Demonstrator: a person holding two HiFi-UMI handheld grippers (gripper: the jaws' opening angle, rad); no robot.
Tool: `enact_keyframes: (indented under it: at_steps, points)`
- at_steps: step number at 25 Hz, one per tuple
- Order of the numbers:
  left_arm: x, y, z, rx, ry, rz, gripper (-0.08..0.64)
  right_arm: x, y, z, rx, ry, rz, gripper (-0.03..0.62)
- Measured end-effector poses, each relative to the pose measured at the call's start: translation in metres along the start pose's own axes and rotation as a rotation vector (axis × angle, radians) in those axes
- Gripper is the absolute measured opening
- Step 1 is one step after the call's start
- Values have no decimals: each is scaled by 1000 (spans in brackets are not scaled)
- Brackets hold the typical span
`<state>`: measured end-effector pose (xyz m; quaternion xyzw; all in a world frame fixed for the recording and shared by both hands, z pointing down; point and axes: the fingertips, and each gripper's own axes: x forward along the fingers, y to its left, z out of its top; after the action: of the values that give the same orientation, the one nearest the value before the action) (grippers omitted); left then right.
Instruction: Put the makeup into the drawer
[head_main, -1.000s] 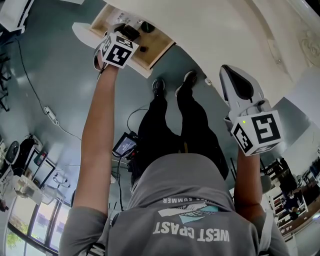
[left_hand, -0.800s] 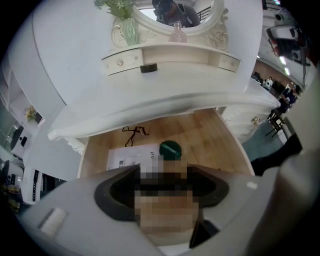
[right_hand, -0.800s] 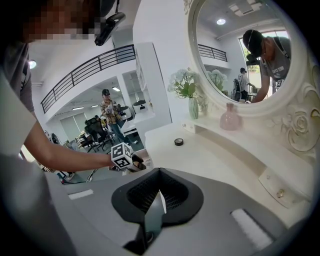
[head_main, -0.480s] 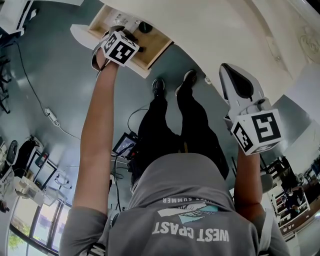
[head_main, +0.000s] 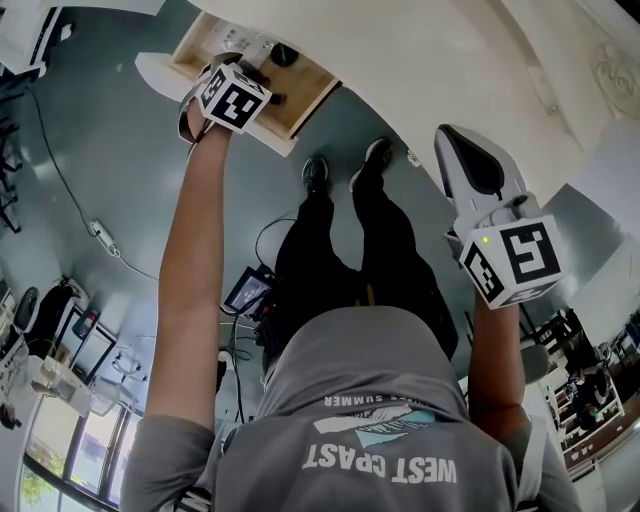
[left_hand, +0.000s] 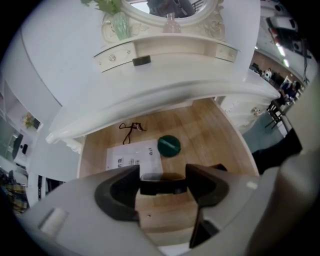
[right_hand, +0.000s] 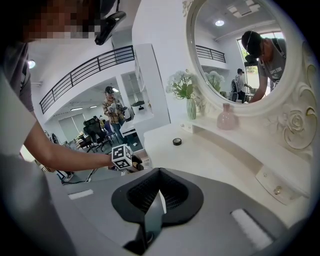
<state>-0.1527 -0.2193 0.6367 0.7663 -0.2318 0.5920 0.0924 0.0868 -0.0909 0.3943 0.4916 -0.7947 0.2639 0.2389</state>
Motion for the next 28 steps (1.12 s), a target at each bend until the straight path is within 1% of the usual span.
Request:
enact_keyframes:
  at_steps: [3, 6, 10, 16, 19, 22, 25, 28]
  points:
    - [-2, 4, 5, -21, -33, 13, 285, 0, 0, -2, 1, 8, 0, 2]
    - [1, 2, 7, -5, -17, -10, 284, 0, 0, -5, -1, 7, -1, 2]
    - [-2, -10, 22, 27, -44, -81, 278, 2, 2, -8, 1, 17, 3, 2]
    - [4, -30, 29, 126, -50, -194, 278, -1, 4, -10, 5, 18, 8, 2]
    - [5, -31, 27, 142, -49, -211, 278, -3, 3, -11, 7, 19, 8, 2]
    - [7, -26, 22, 139, -46, -226, 281, -2, 2, -12, 12, 16, 5, 2]
    - [8, -21, 14, 165, -3, -232, 284, -1, 2, -10, 10, 17, 6, 2]
    - [7, -15, 7, 200, 34, -211, 284, 0, 2, -10, 9, 19, 9, 2]
